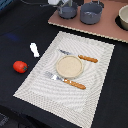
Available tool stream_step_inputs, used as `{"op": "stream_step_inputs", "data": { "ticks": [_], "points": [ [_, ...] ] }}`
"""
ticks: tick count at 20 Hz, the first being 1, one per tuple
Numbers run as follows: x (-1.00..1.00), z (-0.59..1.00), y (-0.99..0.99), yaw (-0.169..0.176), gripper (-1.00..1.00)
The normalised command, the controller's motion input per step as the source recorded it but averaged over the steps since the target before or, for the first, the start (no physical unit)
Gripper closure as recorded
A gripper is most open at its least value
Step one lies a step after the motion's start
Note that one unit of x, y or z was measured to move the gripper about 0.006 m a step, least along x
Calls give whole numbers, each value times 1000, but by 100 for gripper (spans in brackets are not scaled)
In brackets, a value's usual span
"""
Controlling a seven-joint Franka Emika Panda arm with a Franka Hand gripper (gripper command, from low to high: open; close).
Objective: Place the pan onto the stove and place the fish and sausage into the pan.
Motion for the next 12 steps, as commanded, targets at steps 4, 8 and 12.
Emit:
{"op": "stream_step_inputs", "data": {
  "ticks": [4,8,12],
  "points": [
    [0,560,-900,0,-100],
    [0,406,-931,0,-100],
    [0,288,-929,0,-100]
  ]
}}
